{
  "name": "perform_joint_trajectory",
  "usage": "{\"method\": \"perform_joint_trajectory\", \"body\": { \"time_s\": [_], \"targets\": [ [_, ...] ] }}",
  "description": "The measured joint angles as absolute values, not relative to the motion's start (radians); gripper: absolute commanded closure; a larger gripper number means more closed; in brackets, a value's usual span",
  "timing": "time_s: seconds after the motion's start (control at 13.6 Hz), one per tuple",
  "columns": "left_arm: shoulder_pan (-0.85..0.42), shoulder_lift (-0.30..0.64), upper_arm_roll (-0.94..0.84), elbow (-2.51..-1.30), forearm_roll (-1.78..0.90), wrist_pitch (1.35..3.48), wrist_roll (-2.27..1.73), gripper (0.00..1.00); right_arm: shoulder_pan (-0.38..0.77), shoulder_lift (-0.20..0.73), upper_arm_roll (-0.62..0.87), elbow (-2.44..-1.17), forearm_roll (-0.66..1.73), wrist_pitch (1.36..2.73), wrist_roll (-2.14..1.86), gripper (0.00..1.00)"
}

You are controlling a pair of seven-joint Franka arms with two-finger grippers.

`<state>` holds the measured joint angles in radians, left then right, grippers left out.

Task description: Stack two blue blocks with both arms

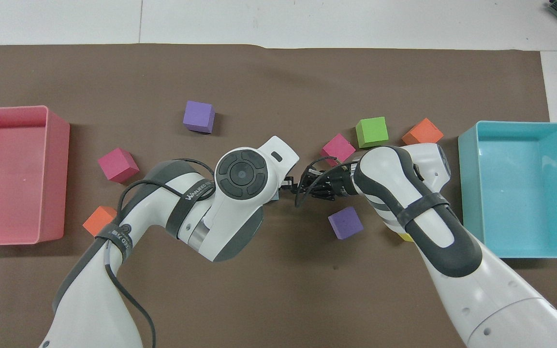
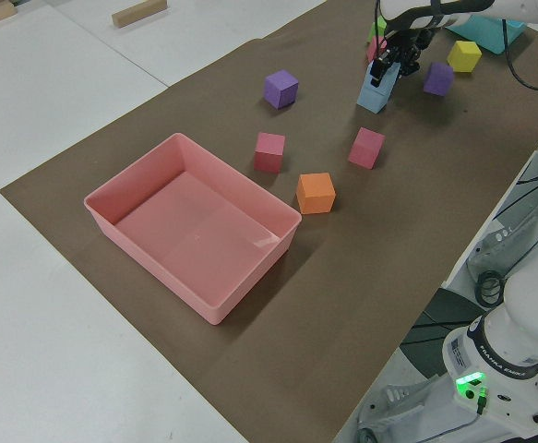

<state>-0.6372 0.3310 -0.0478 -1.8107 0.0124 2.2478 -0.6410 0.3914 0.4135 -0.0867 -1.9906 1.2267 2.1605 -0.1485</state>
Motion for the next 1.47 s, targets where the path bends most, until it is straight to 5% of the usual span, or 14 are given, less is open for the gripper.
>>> {"method": "perform_joint_trajectory", "body": {
  "time_s": [0.59, 0.66, 0.81, 1.47],
  "targets": [
    [-0.650, 0.331, -0.049, -1.811, 0.022, 2.248, -0.641, 1.00, 0.391, 0.413, -0.087, -1.991, 1.227, 2.161, -0.148, 1.00],
    [-0.650, 0.331, -0.049, -1.811, 0.022, 2.248, -0.641, 0.88, 0.391, 0.413, -0.087, -1.991, 1.227, 2.161, -0.148, 1.00],
    [-0.650, 0.331, -0.048, -1.811, 0.022, 2.249, -0.641, 0.00, 0.391, 0.413, -0.087, -1.991, 1.227, 2.161, -0.148, 1.00],
    [-0.650, 0.331, -0.046, -1.810, 0.022, 2.249, -0.641, 0.00, 0.391, 0.413, -0.087, -1.991, 1.227, 2.161, -0.148, 1.00]
  ]
}}
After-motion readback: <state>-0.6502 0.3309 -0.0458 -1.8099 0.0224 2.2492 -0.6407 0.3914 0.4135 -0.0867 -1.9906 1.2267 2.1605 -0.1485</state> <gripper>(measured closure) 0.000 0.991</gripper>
